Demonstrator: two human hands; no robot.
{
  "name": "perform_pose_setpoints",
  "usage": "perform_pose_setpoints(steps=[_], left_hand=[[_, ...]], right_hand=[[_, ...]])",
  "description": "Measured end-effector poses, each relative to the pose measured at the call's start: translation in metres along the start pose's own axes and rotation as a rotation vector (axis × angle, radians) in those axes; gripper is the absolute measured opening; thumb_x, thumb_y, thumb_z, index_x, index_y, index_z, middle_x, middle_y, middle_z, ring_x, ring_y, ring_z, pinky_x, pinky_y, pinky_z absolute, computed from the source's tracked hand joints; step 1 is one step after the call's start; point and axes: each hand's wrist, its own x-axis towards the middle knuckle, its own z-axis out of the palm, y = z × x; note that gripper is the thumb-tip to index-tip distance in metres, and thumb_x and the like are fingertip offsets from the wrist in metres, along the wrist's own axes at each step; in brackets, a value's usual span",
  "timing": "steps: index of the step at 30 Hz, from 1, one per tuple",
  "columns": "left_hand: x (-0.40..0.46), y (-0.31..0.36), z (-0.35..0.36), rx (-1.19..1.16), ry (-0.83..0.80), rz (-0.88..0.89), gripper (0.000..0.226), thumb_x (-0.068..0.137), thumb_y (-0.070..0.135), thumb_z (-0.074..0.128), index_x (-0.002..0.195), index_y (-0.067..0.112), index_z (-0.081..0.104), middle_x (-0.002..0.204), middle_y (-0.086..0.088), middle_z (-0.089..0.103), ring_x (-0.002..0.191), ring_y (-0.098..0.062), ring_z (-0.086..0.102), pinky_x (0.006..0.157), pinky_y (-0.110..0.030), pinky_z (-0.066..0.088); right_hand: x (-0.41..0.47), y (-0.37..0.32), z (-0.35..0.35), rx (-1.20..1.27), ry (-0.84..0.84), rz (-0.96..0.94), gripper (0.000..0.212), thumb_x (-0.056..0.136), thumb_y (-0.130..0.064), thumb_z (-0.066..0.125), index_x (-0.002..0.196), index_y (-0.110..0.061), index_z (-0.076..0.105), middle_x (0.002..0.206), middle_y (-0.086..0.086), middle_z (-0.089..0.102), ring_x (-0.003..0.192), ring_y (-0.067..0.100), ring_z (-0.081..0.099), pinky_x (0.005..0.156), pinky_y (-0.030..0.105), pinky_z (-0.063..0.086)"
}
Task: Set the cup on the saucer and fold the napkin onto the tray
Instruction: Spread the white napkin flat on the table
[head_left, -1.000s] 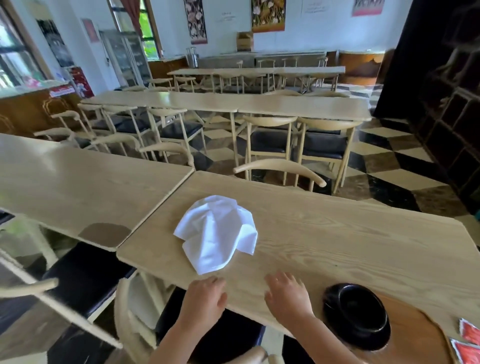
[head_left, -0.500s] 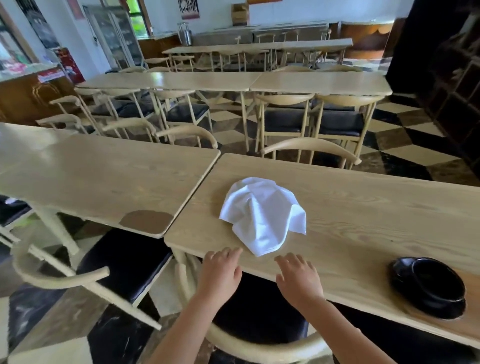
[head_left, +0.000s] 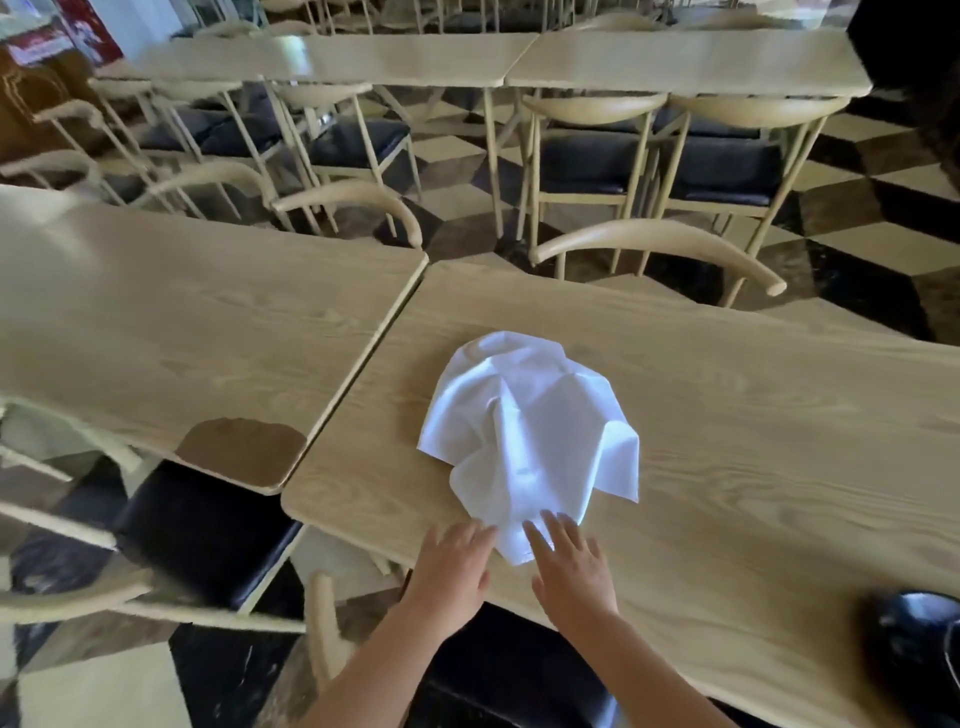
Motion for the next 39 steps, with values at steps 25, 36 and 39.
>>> perform_pose_setpoints(steps=[25,36,39], left_hand=[[0.075,-0.006,-0.155,-0.517,0.170,0.245,0.023,0.087,0.008,0.054,0.065,0.004,0.060,0.056,-0.007,0.050,0.053,-0.016,0.041,0.054,-0.033,0.032],[0.052,-0.075,-0.345,-0.233,-0.173,0.505,0.031,0.093,0.026,0.053,0.072,0.045,0.066,0.069,0.021,0.066,0.047,0.010,0.046,0.048,-0.003,0.032],[0.050,-0.074,-0.376,-0.137,-0.158,0.504,0.028,0.091,0.028,0.057,0.071,0.045,0.066,0.062,0.033,0.062,0.058,0.011,0.055,0.054,-0.003,0.039]], right_hand=[[0.050,0.016,-0.143,0.677,0.329,0.088,0.010,0.085,-0.013,0.061,0.084,-0.015,0.070,0.082,-0.009,0.071,0.074,0.002,0.058,0.065,0.003,0.037],[0.029,0.020,-0.281,0.232,0.203,0.004,0.021,0.091,-0.018,0.053,0.097,-0.006,0.069,0.099,0.006,0.072,0.088,0.018,0.064,0.066,0.024,0.042],[0.017,0.018,-0.317,0.202,0.214,0.011,0.019,0.088,-0.019,0.059,0.101,-0.010,0.071,0.101,0.001,0.072,0.083,0.006,0.059,0.071,0.015,0.040]])
